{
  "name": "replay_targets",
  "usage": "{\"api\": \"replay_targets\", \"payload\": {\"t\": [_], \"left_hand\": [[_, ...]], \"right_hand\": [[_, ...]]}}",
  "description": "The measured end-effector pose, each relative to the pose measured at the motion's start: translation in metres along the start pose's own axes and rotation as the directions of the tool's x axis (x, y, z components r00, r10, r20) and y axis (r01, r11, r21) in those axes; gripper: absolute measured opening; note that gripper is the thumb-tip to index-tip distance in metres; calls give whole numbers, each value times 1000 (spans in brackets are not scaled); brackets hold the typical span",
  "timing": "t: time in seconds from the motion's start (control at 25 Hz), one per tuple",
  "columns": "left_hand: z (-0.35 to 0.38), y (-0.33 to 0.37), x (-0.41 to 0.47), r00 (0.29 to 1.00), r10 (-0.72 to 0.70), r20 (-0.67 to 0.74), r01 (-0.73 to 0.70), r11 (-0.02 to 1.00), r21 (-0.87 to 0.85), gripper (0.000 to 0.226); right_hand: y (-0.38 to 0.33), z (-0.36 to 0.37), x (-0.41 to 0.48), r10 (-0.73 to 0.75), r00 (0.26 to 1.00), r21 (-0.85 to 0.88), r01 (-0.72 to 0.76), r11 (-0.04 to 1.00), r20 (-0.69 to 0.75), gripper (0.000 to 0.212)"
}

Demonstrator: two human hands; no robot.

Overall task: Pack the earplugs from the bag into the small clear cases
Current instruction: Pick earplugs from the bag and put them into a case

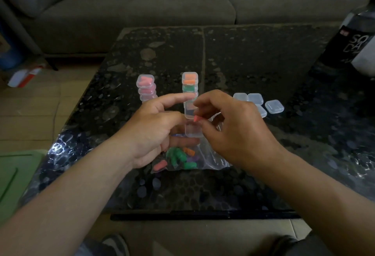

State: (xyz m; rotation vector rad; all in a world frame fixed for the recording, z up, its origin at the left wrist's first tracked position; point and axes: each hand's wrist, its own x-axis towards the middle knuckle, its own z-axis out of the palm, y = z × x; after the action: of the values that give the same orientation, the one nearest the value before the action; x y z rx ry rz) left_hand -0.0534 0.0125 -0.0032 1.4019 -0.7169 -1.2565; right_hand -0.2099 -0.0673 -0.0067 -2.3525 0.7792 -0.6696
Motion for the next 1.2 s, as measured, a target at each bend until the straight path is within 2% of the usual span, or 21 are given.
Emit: {"api": "replay_targets", "payload": {"t": [0.36,0.64,0.8,1.04,1.2], "left_hand": [[-1,0,-2,1000,21,-7,-21,1000,13,51],[-3,-4,-3,999,50,-18,-49,996,79,55],[-6,-2,-3,995,64,-75,-56,993,100,51],[-21,3,-5,973,69,-220,-34,987,160,53],[-35,2,-8,960,56,-276,-6,984,180,50]], "right_hand": [[0,6,1,-16,1000,12,16,1000,-1,40],[3,9,0,-97,995,-20,97,995,-17,35],[3,9,-1,-113,992,-4,113,994,-49,28],[5,-1,3,135,977,-45,-144,989,-164,19],[10,-3,7,357,933,-83,-360,929,-47,14]]}}
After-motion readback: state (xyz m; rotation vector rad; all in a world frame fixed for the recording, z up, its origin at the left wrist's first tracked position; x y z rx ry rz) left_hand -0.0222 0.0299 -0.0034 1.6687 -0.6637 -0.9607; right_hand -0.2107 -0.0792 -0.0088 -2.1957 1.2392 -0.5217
